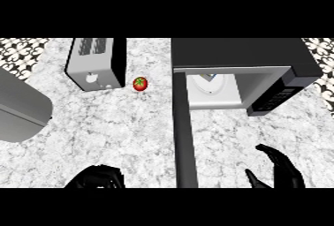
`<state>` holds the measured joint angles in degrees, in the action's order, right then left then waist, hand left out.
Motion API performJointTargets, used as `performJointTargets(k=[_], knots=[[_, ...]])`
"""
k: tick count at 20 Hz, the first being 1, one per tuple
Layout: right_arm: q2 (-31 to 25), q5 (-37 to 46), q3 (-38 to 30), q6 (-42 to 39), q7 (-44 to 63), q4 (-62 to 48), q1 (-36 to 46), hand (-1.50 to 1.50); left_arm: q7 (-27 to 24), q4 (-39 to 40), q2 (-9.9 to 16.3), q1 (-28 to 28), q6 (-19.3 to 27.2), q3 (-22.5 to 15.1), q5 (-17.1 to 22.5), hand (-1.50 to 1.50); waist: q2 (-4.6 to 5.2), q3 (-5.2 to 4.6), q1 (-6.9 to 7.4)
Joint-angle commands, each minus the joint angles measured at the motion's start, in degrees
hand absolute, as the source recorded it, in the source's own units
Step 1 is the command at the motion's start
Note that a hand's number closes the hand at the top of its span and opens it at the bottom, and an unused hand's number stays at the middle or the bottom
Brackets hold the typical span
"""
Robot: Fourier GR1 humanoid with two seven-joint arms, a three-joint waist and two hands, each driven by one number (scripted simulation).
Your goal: Pick up the milk, place it into the microwave and close the microwave
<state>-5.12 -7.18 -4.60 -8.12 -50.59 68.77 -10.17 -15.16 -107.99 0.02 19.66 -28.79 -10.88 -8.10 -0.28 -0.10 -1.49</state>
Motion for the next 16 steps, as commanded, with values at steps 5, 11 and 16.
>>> performJointTargets(k=[5,11,16], knots=[[-6.99,-9.71,-6.25,-6.09,8.58,14.76,-7.28,-1.5,6.41,8.15,-0.02,-16.02,10.85,-8.69,-4.0,1.5,0.27,0.06,0.46],[-6.09,-8.1,-6.35,-4.05,9.05,19.76,-11.4,-1.5,4.42,22.89,-0.02,-27.41,19.21,-17.73,-4.62,1.5,0.35,0.05,0.56],[-8.95,-10.38,-8.16,-7.15,10.88,25.32,-13.71,-1.5,7.52,27.19,-0.02,-33.67,29.25,-29.75,-4.33,1.5,0.31,0.05,0.17]])
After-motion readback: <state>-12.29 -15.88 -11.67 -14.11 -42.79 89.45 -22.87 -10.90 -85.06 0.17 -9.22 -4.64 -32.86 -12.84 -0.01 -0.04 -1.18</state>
